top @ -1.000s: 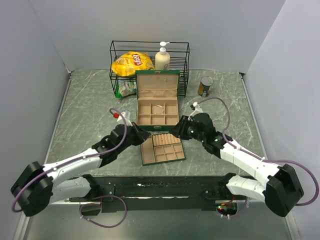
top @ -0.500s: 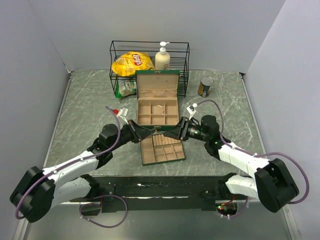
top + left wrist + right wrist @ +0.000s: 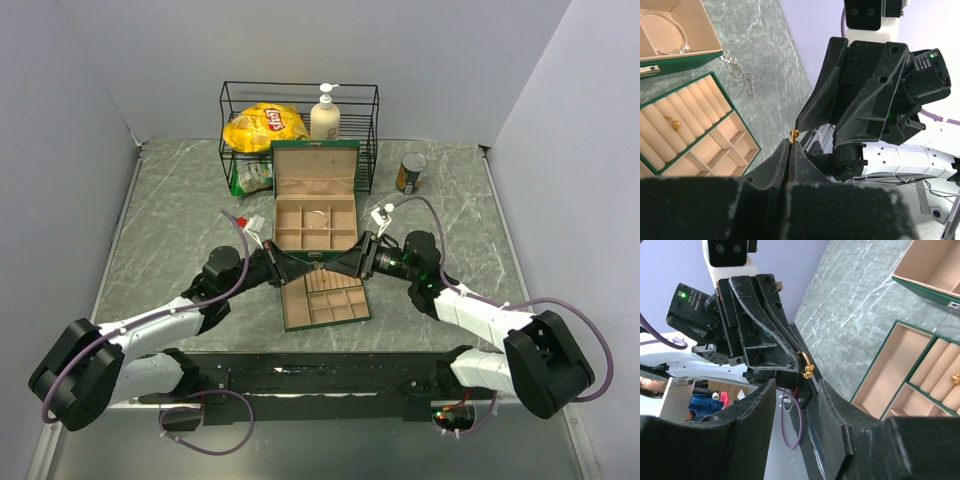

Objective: Organize the mixed jewelry

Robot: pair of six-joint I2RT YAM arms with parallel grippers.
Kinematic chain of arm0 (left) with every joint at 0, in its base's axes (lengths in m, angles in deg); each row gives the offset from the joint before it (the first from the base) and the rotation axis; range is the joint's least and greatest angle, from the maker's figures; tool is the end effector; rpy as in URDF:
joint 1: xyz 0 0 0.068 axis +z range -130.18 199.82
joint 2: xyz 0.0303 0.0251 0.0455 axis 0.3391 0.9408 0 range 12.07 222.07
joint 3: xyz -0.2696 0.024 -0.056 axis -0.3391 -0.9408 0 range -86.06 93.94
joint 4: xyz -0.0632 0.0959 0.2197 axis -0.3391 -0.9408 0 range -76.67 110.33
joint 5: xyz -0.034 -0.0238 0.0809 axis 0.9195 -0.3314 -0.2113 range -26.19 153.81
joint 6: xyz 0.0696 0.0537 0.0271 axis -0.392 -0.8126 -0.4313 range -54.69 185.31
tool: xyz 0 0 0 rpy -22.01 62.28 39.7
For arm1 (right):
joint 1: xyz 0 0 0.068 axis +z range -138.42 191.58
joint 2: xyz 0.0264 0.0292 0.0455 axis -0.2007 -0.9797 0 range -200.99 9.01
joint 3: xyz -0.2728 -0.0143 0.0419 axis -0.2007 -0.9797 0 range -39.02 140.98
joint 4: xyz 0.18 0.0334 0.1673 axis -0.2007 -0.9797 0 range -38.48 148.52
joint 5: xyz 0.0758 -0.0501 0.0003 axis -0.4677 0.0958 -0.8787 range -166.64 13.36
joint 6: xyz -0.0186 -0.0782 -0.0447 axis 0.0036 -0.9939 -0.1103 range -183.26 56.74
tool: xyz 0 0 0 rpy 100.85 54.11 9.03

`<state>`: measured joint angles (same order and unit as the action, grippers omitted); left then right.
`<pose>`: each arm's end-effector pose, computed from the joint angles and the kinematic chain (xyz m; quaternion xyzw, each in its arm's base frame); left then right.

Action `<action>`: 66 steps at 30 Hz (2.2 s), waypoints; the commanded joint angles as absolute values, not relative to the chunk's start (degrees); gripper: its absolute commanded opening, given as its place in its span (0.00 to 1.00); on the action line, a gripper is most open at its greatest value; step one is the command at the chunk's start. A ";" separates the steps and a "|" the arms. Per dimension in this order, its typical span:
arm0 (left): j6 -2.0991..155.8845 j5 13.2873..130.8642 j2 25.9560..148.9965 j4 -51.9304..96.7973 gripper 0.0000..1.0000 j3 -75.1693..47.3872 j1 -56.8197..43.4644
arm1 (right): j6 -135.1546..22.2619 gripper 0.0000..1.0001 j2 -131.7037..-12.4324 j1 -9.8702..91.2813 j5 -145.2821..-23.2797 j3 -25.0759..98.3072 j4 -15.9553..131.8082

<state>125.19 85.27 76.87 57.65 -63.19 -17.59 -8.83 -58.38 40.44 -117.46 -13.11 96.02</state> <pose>0.1944 -0.1869 0.2342 -0.0168 0.7329 -0.5905 0.3375 0.2065 0.1756 0.2434 -0.0803 0.7210 0.6153 0.3082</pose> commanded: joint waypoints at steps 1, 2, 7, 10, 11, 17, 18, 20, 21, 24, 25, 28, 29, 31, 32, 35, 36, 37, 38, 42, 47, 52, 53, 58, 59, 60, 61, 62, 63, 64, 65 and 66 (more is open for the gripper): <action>125.96 86.93 77.55 61.82 0.01 -60.75 -17.36 | -8.33 0.47 -59.63 40.85 -118.39 -12.12 100.80; 125.96 86.84 77.64 61.81 0.01 -60.75 -17.36 | -8.24 0.47 -59.89 40.85 -118.30 -11.95 100.88; 126.13 86.67 77.81 62.08 0.01 -60.92 -17.36 | -7.89 0.46 -61.47 41.37 -118.48 -11.25 102.02; 126.31 86.67 77.99 62.43 0.01 -61.01 -17.36 | -7.89 0.44 -62.53 41.64 -118.65 -10.63 102.20; 126.31 86.58 78.08 62.52 0.01 -61.01 -17.36 | -7.80 0.44 -62.70 41.81 -118.65 -10.54 102.46; 126.22 86.67 78.43 62.17 0.01 -60.75 -17.36 | -8.06 0.41 -63.93 42.25 -119.00 -9.93 102.91; 126.31 86.75 78.34 62.08 0.01 -60.75 -17.36 | -8.07 0.41 -63.94 42.34 -119.09 -9.75 102.99; 126.31 86.58 78.43 62.08 0.01 -60.92 -17.36 | -8.07 0.41 -64.02 42.25 -119.18 -9.49 103.08; 126.40 86.67 78.51 62.16 0.01 -60.92 -17.36 | -8.07 0.40 -64.02 42.25 -119.18 -9.31 103.00; 126.40 86.67 78.43 62.08 0.01 -60.75 -17.36 | -8.24 0.39 -64.29 42.43 -119.09 -9.14 102.99; 126.40 86.75 78.51 62.08 0.01 -60.57 -17.36 | -8.24 0.38 -64.38 42.34 -119.09 -9.05 103.08; 126.40 86.75 78.87 62.08 0.01 -60.40 -17.36 | -8.07 0.36 -64.99 42.43 -119.18 -8.87 103.61; 126.40 86.75 78.95 62.08 0.01 -60.31 -17.36 | -7.89 0.36 -65.25 42.43 -119.18 -8.87 103.61; 126.48 86.75 78.95 62.08 0.01 -60.22 -17.36 | -7.71 0.35 -65.61 42.43 -119.27 -8.87 104.13; 126.48 86.67 79.13 62.08 0.01 -60.22 -17.36 | -7.63 0.34 -65.78 42.52 -119.27 -8.87 104.22; 126.48 86.75 79.39 62.25 0.01 -60.31 -17.36 | -7.63 0.33 -65.87 42.69 -119.27 -8.96 104.40; 126.57 86.75 79.48 62.34 0.01 -60.31 -17.36 | -7.63 0.33 -65.96 42.69 -119.35 -8.87 104.31; 126.66 86.84 79.57 62.60 0.01 -60.31 -17.36 | -7.63 0.32 -65.96 42.60 -119.35 -8.78 104.31; 126.66 86.93 79.74 62.69 0.01 -60.31 -17.36 | -7.63 0.32 -65.96 42.69 -119.27 -8.78 104.57; 126.83 86.84 79.83 62.69 0.01 -60.66 -17.36 | -7.63 0.32 -65.96 42.60 -119.27 -8.70 105.28; 127.01 86.75 79.83 62.87 0.01 -60.75 -17.36 | -7.63 0.29 -65.96 42.78 -119.09 -8.43 105.10; 126.92 86.66 80.01 62.95 0.01 -60.66 -17.36 | -7.63 0.26 -65.96 42.78 -118.92 -8.52 105.46; 127.01 86.84 80.18 63.04 0.01 -60.66 -17.36 | -7.63 0.25 -65.87 42.95 -118.83 -8.52 105.54; 127.36 87.02 80.97 63.92 0.01 -60.92 -17.36 | -7.45 0.23 -65.43 42.78 -118.39 -8.87 106.42; 127.45 87.10 81.15 64.01 0.01 -61.01 -17.36 | -7.54 0.23 -65.34 42.95 -118.21 -8.96 106.60; 127.54 87.19 81.24 64.01 0.01 -61.01 -17.27 | -7.63 0.22 -65.17 42.96 -118.04 -8.96 106.68; 127.54 87.19 81.33 64.01 0.01 -61.01 -17.36 | -7.63 0.22 -65.08 42.96 -117.86 -9.05 106.69; 127.63 87.11 81.41 64.01 0.01 -61.10 -17.36 | -7.80 0.21 -64.91 42.96 -117.86 -8.96 106.69; 127.80 87.11 81.50 64.10 0.01 -61.10 -17.36 | -7.89 0.20 -64.82 42.96 -117.77 -8.96 106.69; 127.72 87.19 81.50 64.19 0.01 -61.19 -17.36 | -7.89 0.19 -64.73 42.87 -117.77 -8.87 106.69; 127.80 87.28 81.59 64.36 0.01 -61.19 -17.36 | -7.98 0.18 -64.73 42.87 -117.69 -8.78 106.60; 127.72 87.37 81.68 64.36 0.01 -61.19 -17.36 | -8.06 0.17 -64.73 42.87 -117.68 -8.78 106.34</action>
<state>127.38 86.01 80.97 61.50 -62.29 -17.11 -7.41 -66.12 42.19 -117.20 -11.14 101.42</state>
